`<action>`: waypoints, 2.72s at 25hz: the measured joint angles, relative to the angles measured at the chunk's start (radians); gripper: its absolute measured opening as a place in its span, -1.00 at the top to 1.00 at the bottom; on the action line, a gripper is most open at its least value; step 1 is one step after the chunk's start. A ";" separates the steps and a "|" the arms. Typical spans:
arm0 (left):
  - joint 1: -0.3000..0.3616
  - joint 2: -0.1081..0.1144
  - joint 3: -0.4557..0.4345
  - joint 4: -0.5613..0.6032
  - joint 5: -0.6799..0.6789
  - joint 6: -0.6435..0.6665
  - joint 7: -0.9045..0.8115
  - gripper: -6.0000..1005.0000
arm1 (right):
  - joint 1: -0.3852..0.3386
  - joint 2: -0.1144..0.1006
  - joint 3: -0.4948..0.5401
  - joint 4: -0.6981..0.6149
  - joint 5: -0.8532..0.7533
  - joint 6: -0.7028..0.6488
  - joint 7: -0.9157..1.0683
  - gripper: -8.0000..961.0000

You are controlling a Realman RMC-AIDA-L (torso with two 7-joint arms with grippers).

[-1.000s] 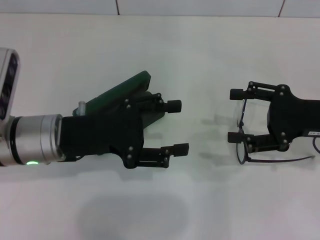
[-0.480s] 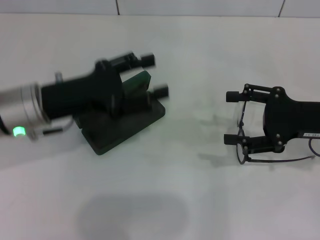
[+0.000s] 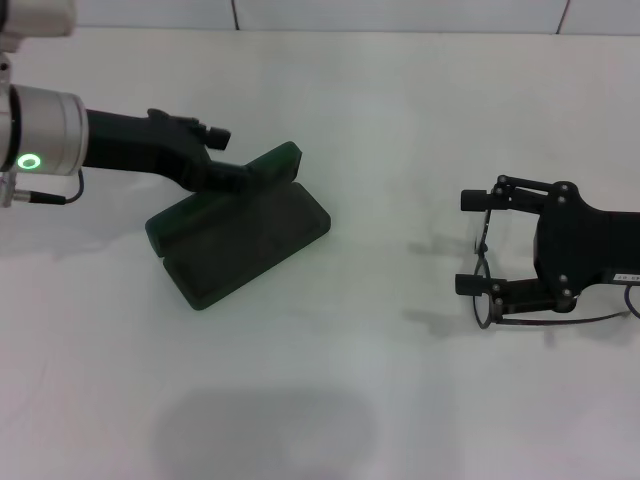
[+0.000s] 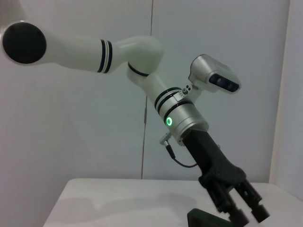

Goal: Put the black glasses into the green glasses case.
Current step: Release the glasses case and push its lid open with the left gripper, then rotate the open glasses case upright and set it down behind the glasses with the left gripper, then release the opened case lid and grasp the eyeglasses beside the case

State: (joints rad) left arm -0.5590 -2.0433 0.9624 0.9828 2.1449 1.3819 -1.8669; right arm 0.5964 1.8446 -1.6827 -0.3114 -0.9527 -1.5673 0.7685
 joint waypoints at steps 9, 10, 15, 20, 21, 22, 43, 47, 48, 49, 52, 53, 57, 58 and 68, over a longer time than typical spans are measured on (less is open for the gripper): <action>-0.004 -0.043 0.045 0.068 0.199 -0.015 -0.105 -0.44 | 0.000 -0.003 0.000 0.000 0.000 0.003 -0.002 -0.75; -0.005 -0.043 0.048 0.069 0.204 -0.019 -0.114 -0.42 | 0.000 -0.003 0.000 0.000 0.000 0.003 -0.002 -0.75; -0.006 -0.043 0.054 0.071 0.211 -0.023 -0.124 -0.32 | 0.000 -0.004 -0.001 0.000 0.000 0.003 -0.004 -0.75; -0.015 -0.042 0.055 0.072 0.212 -0.024 -0.125 -0.13 | 0.000 0.000 -0.006 0.000 0.000 0.003 -0.026 -0.75; -0.017 -0.042 0.055 0.073 0.212 -0.024 -0.124 -0.09 | 0.000 0.000 -0.006 0.000 -0.001 0.003 -0.027 -0.75; -0.017 -0.042 0.055 0.073 0.212 -0.024 -0.124 -0.05 | 0.000 0.001 -0.006 0.000 -0.006 0.003 -0.027 -0.75; -0.267 -0.044 0.214 -0.075 0.204 -0.171 0.248 0.59 | -0.039 0.060 0.000 -0.060 -0.166 0.025 -0.060 -0.75; -0.325 -0.046 0.234 -0.157 0.190 -0.183 0.265 0.57 | -0.050 0.060 0.000 -0.061 -0.167 0.025 -0.061 -0.75; -0.331 -0.046 0.239 -0.168 0.190 -0.191 0.262 0.57 | -0.051 0.061 0.000 -0.061 -0.167 0.026 -0.061 -0.75; -0.337 -0.046 0.248 -0.181 0.191 -0.204 0.258 0.56 | -0.051 0.061 0.000 -0.061 -0.167 0.026 -0.061 -0.75; -0.338 -0.047 0.277 -0.196 0.193 -0.241 0.249 0.55 | -0.051 0.061 0.000 -0.061 -0.167 0.027 -0.061 -0.75; -0.334 -0.047 0.288 -0.195 0.193 -0.247 0.246 0.55 | -0.051 0.060 0.000 -0.061 -0.167 0.027 -0.061 -0.75; -0.333 -0.048 0.297 -0.176 0.185 -0.245 0.219 0.54 | -0.051 0.056 0.000 -0.061 -0.167 0.027 -0.060 -0.75; -0.328 -0.048 0.296 -0.166 0.172 -0.240 0.213 0.53 | -0.051 0.056 0.000 -0.062 -0.167 0.027 -0.060 -0.75; -0.016 -0.044 0.295 0.013 -0.364 -0.182 0.375 0.09 | -0.045 0.019 0.146 -0.296 -0.271 0.069 0.035 -0.75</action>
State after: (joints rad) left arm -0.5745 -2.0877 1.2572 0.9956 1.7811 1.2001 -1.4918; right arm 0.5509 1.8639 -1.5365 -0.6074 -1.2240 -1.4986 0.8039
